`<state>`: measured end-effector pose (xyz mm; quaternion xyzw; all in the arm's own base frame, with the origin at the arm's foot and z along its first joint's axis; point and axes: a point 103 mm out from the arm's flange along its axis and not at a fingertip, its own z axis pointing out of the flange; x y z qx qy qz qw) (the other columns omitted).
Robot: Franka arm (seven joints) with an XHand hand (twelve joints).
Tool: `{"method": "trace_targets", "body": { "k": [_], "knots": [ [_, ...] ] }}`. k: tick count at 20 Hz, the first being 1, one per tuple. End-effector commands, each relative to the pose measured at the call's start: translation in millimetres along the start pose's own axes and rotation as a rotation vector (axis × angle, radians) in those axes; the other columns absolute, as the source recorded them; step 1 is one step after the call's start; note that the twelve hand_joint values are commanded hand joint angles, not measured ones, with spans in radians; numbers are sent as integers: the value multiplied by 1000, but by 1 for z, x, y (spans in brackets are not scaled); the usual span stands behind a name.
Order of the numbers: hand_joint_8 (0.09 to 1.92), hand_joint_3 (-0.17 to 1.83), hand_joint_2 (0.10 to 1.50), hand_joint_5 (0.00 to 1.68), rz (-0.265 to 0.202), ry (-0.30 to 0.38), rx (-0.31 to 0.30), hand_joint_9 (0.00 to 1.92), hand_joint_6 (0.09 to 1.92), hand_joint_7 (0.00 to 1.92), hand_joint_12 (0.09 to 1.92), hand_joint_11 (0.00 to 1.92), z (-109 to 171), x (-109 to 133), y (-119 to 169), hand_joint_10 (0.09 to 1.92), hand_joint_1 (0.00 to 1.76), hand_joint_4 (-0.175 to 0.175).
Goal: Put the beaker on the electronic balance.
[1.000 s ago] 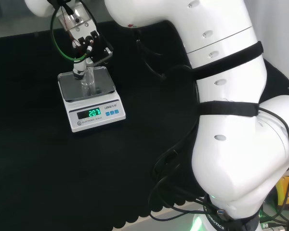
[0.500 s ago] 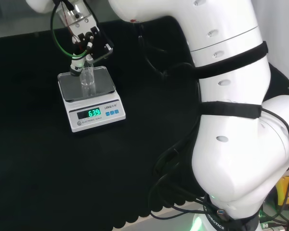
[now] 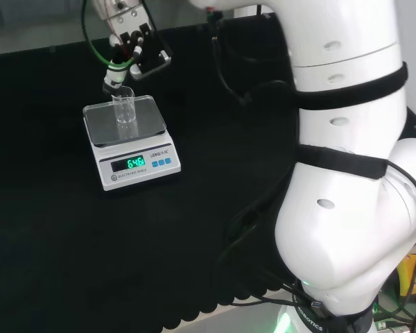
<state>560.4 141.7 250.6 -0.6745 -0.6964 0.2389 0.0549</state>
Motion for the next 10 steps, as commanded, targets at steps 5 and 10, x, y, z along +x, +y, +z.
{"method": "trace_targets", "body": {
  "k": [5,10],
  "knots": [
    [843,-125,852,505,37,102,-51,1258,895,808,898,1171,4,-51,-63,87,605,-103],
    [842,-115,877,512,32,126,-61,1262,895,811,888,1181,11,-54,-76,87,645,-107]
  ]
}}
